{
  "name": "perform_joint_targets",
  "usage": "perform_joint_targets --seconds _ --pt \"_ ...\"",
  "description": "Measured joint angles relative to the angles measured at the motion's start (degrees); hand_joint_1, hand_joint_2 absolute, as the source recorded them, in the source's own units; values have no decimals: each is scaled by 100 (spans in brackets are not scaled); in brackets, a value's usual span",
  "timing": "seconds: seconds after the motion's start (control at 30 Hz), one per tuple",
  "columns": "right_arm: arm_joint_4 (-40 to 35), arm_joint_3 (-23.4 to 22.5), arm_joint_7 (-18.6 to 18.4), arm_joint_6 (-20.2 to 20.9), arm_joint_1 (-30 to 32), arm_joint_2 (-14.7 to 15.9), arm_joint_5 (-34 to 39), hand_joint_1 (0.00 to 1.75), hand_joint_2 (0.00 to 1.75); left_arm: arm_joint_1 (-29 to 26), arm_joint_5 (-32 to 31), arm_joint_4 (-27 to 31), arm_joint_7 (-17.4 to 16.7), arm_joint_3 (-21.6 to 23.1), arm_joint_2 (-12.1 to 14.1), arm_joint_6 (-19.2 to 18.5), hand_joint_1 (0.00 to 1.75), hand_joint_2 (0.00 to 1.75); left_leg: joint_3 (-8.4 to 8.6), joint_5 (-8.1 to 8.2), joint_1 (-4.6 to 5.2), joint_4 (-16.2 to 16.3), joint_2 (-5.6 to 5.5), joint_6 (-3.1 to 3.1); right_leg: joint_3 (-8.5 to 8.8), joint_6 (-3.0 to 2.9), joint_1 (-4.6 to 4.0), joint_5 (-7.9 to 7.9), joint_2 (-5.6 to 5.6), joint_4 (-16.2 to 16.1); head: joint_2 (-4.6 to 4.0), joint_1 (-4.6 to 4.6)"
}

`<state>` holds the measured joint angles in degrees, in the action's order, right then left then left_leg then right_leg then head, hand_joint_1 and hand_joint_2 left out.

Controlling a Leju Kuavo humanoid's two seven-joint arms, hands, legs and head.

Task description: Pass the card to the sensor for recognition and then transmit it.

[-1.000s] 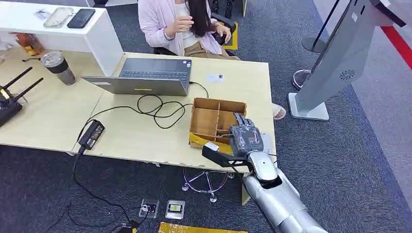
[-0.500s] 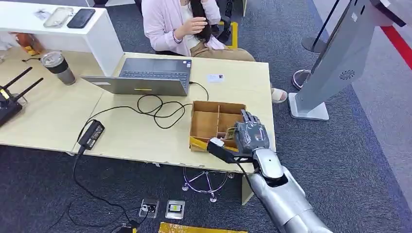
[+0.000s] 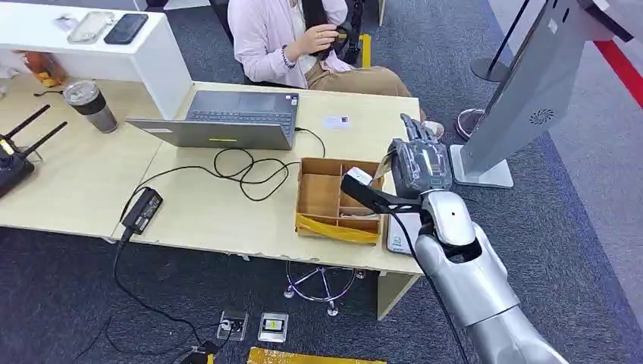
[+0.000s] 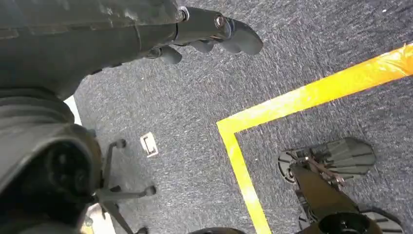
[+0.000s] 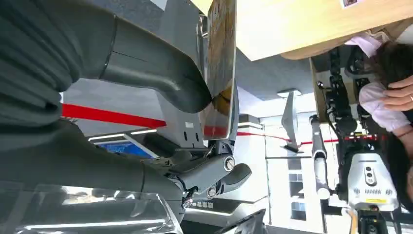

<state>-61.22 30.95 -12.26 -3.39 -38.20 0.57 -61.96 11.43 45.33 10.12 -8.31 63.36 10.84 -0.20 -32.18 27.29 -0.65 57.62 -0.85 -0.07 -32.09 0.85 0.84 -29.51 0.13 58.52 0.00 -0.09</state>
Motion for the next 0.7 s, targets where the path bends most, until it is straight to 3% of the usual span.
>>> perform_joint_targets --seconds 0.3,0.47,0.7 --pt "83 -48 225 -306 -150 13 35 175 175 64 -18 0 -2 92 0 -33 0 0 -2 0 0 0 -1 0 0 0 0 0 -1 0 0 0" --pt "367 -92 359 -387 -337 -55 142 175 175 108 -48 0 -13 129 0 -33 0 0 -3 0 0 0 -3 0 1 0 0 0 -3 0 0 0" --pt "1164 -103 531 -874 -962 -245 170 175 175 230 -129 0 -122 230 -9 -151 0 0 -4 -1 0 0 -2 0 -1 0 0 1 -3 1 0 2"
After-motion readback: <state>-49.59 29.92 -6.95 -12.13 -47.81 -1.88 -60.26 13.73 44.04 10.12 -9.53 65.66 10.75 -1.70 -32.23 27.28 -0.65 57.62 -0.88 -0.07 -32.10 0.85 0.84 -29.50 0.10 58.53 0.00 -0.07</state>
